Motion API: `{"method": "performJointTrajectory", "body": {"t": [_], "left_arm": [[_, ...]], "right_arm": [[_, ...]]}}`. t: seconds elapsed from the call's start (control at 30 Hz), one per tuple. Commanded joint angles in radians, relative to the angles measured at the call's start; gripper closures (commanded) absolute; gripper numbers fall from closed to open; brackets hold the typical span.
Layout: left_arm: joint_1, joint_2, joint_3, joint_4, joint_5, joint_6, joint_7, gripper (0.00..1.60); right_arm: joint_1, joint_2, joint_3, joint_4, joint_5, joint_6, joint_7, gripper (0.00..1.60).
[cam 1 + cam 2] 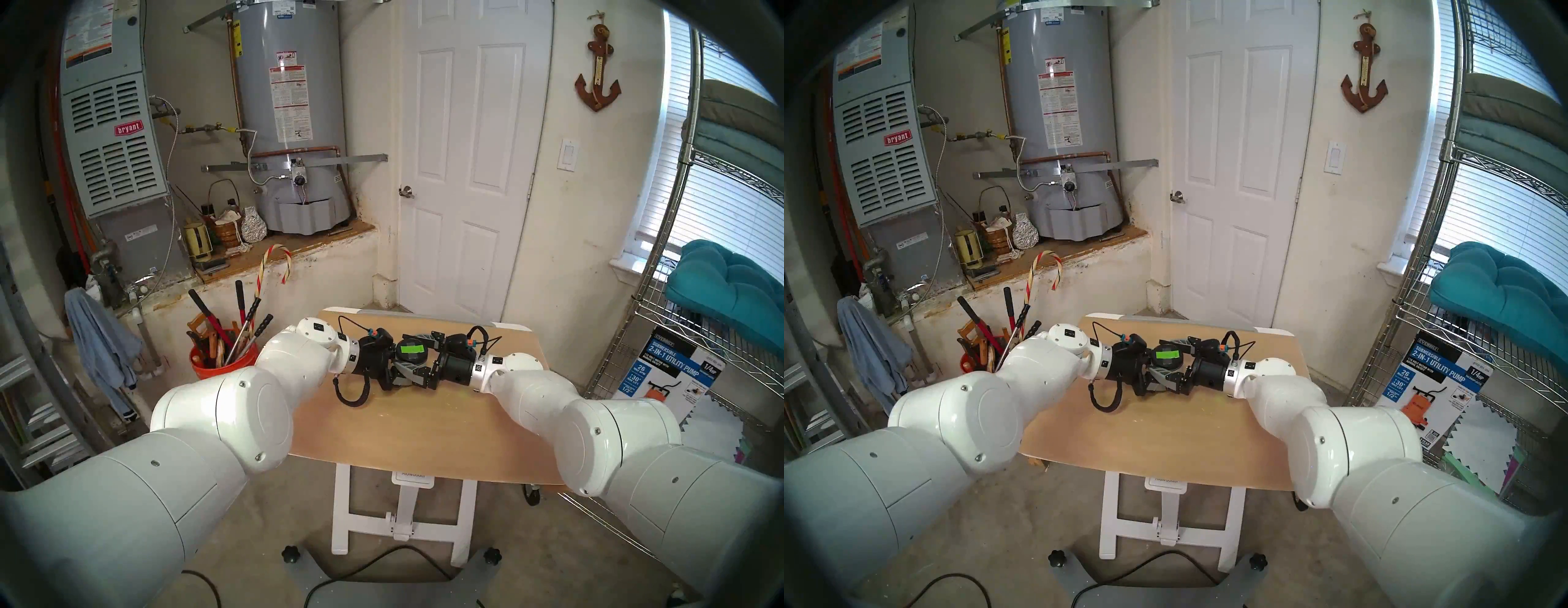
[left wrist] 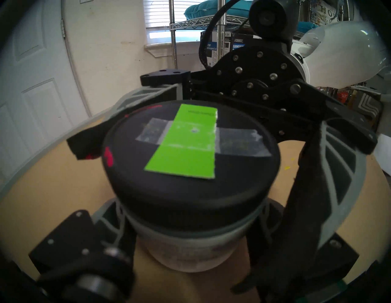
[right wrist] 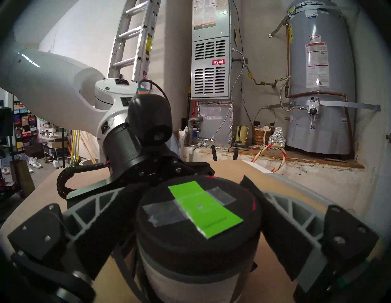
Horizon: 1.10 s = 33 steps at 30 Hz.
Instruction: Open paint jar
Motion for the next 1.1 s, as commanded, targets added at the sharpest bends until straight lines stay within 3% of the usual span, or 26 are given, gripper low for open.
{"method": "performJointTrajectory", "body": {"t": [0.0, 0.77, 0.83, 0.87, 0.97, 1.0, 1.07], "left_arm": [[-0.025, -0.01, -0.001, -0.004, -0.003, 0.0, -0.015, 1.6], [-0.027, -0.006, -0.01, -0.007, -0.001, 0.004, -0.031, 1.6], [-0.027, -0.005, -0.01, -0.007, -0.001, 0.004, -0.033, 1.6], [-0.027, -0.006, -0.011, -0.007, 0.0, 0.004, -0.034, 1.6], [-0.027, -0.006, -0.012, -0.007, 0.0, 0.004, -0.034, 1.6], [-0.027, -0.006, -0.013, -0.007, 0.001, 0.004, -0.034, 1.6], [-0.027, -0.007, -0.014, -0.007, 0.002, 0.005, -0.033, 1.6]], "right_arm": [[0.014, -0.006, -0.008, -0.007, -0.001, -0.002, 0.092, 0.0], [0.021, 0.021, -0.015, -0.009, 0.007, 0.017, 0.114, 0.0], [0.021, 0.022, -0.016, -0.009, 0.008, 0.018, 0.116, 0.09], [0.022, 0.024, -0.017, -0.009, 0.008, 0.018, 0.118, 0.25], [0.022, 0.024, -0.018, -0.009, 0.009, 0.018, 0.12, 0.27], [0.022, 0.025, -0.019, -0.009, 0.009, 0.018, 0.121, 0.4], [0.022, 0.025, -0.019, -0.009, 0.01, 0.019, 0.121, 0.41]]}}
